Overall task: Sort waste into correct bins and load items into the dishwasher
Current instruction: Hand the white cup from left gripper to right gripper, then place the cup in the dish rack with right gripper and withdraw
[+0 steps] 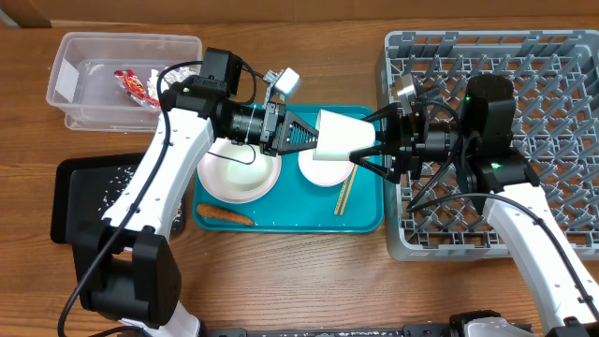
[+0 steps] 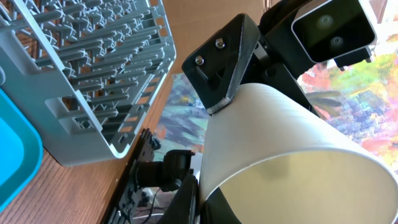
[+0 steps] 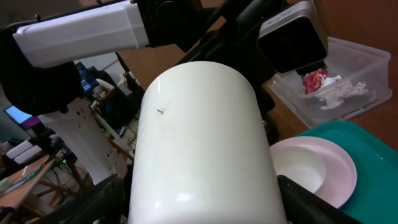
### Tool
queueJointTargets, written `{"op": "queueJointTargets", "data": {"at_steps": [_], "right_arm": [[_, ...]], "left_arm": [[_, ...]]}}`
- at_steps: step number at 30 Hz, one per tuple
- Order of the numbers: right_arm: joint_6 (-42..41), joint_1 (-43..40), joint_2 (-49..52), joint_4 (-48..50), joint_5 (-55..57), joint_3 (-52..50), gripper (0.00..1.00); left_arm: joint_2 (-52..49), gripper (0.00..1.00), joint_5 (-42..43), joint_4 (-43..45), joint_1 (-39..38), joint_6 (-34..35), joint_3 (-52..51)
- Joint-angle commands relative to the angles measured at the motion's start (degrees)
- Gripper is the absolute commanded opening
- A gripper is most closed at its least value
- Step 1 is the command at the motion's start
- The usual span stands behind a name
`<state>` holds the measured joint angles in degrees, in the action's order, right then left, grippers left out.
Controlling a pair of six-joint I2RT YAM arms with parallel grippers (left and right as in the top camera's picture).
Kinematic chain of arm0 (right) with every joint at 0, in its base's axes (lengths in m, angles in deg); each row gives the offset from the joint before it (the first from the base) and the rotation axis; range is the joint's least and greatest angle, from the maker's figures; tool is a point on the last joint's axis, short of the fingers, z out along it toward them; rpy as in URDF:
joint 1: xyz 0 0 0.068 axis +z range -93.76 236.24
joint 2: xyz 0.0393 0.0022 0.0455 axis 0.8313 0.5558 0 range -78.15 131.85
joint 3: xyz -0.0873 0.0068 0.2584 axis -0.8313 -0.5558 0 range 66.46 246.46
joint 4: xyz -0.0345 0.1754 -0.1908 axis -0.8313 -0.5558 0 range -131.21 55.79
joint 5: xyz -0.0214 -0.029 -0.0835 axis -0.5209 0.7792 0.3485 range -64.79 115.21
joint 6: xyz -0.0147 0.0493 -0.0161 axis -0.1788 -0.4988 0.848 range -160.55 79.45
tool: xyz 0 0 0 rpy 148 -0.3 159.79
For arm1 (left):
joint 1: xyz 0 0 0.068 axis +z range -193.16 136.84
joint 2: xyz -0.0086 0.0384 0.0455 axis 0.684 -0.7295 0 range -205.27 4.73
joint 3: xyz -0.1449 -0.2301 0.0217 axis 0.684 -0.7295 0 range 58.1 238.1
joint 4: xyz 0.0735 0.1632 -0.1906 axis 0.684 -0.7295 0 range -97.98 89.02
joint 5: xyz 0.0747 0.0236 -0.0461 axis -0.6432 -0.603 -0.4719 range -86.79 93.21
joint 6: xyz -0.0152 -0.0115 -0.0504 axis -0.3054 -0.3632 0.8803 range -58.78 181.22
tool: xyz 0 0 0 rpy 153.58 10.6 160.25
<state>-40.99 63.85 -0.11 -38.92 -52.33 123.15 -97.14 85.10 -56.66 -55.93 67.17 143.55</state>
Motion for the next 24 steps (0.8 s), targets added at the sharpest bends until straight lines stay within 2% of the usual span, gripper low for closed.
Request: {"op": "queueJointTargets", "data": {"at_steps": [1, 8, 13, 14, 17, 20, 21, 24], "right_arm": [[0.3, 1.0, 0.0, 0.5, -2.3, 1.5, 0.73], [0.3, 1.0, 0.0, 0.5, -2.3, 1.5, 0.65], [0.3, 1.0, 0.0, 0.6, -2.3, 1.5, 0.62], [0.2, 1.0, 0.0, 0.6, -2.3, 1.5, 0.6], [-1.9, 0.9, 0.0, 0.5, -2.2, 1.5, 0.56], [-5.2, 0.9, 0.0, -0.4, -0.4, 1.5, 0.5], [-6.3, 0.9, 0.0, -1.0, 1.4, 1.5, 0.46], [-7.3, 0.9, 0.0, -4.4, 9.1, 1.5, 0.45]], "left_arm": [[0.0, 0.04, -1.1, 0.2, -0.1, -0.6, 1.0], [0.0, 0.04, -1.1, 0.2, -0.1, -0.6, 1.0], [0.0, 0.1, -4.9, 0.2, -0.1, 0.7, 1.0], [0.0, 0.13, -6.2, 0.2, -0.1, 1.1, 1.0], [0.0, 0.45, -10.5, 0.2, -0.1, 1.6, 1.0], [0.0, 0.56, -16.5, -0.1, 1.1, 2.0, 1.0], [0.0, 0.57, -18.5, -0.3, 1.7, 2.0, 1.0], [0.4, 0.57, -26.5, -2.1, 3.6, 3.9, 1.0]]}}
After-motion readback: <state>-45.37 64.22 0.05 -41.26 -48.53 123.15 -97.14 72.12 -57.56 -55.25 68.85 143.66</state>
